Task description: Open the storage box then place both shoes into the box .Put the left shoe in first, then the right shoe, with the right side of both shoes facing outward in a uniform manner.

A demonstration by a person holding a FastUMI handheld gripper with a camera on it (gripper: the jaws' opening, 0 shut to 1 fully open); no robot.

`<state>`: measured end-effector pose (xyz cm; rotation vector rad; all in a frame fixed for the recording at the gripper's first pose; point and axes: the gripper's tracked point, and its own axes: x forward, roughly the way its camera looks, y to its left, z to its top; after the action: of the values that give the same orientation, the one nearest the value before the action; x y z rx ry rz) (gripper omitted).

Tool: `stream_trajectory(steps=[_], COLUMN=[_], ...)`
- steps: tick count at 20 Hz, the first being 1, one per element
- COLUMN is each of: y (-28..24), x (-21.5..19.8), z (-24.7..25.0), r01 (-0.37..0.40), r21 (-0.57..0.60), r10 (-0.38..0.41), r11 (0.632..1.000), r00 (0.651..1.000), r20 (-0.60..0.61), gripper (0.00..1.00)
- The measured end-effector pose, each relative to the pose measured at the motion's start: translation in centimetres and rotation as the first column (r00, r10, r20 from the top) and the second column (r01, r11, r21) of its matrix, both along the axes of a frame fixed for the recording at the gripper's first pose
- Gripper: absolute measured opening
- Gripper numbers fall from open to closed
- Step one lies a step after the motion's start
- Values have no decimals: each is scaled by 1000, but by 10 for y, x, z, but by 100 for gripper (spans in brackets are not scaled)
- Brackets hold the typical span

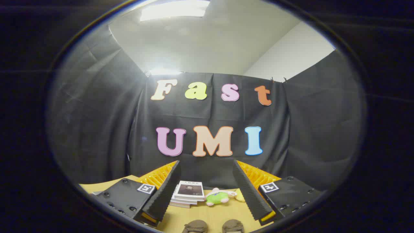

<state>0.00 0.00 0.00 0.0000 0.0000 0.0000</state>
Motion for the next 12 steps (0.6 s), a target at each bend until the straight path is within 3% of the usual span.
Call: stream_trajectory(steps=[5,12], y=[8,2], x=[7,8], z=[-2,-7], r01=[-39,-39], r21=[15,27], r10=[40,40], r11=[999,999], r00=[999,999], r20=[-12,-18], gripper=[100,100])
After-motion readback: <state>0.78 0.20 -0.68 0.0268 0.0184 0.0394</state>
